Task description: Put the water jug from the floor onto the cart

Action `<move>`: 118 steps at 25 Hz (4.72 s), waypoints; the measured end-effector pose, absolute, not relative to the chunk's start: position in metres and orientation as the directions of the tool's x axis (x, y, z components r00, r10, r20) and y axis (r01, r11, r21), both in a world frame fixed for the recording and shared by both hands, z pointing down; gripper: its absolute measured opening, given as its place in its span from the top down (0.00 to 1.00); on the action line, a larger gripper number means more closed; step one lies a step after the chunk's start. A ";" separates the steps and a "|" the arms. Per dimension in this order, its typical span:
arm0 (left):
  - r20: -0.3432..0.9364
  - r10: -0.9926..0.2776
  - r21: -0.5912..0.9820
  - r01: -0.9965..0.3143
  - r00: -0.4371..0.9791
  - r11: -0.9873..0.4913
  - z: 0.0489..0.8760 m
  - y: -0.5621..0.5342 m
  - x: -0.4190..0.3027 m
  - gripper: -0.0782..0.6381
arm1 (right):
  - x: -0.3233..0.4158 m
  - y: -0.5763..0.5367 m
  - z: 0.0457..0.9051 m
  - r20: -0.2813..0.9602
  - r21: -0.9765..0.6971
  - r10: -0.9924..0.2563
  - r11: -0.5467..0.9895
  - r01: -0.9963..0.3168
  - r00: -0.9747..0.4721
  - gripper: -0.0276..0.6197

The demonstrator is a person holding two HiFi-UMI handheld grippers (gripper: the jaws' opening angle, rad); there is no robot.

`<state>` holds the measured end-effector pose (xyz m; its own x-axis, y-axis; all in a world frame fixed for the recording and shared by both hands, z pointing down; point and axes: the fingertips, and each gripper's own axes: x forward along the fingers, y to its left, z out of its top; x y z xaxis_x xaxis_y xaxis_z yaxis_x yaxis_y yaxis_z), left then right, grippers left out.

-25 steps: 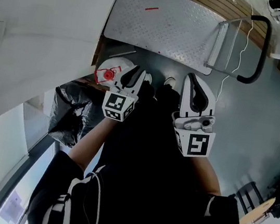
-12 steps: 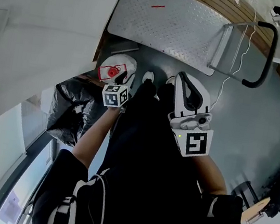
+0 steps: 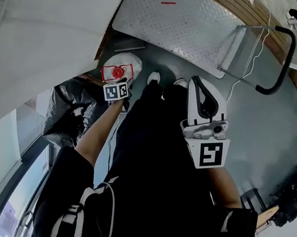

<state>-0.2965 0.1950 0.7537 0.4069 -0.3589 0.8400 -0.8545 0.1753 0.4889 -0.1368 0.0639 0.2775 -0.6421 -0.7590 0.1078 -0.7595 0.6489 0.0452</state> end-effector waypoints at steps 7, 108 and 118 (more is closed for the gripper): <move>0.904 -0.247 0.390 -0.909 0.348 0.147 0.807 0.216 -0.313 0.67 | -0.147 0.065 0.277 0.111 0.080 -0.729 0.684 -0.725 -0.676 0.93; 0.932 0.046 0.360 -0.933 0.361 0.032 0.857 0.193 -0.309 0.86 | -0.070 0.056 0.327 0.200 -0.058 -0.854 0.479 -0.876 -0.480 0.93; 0.940 0.091 0.335 -0.940 0.328 -0.063 0.828 0.181 -0.299 0.86 | -0.045 0.060 0.308 0.111 -0.121 -0.912 0.383 -0.916 -0.396 0.93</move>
<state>-0.2995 0.1807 0.8280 0.3284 0.0906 0.9402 -0.9403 -0.0629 0.3345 -0.0445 0.0599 0.3084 -0.3955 -0.9117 0.1113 -0.9160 0.3826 -0.1208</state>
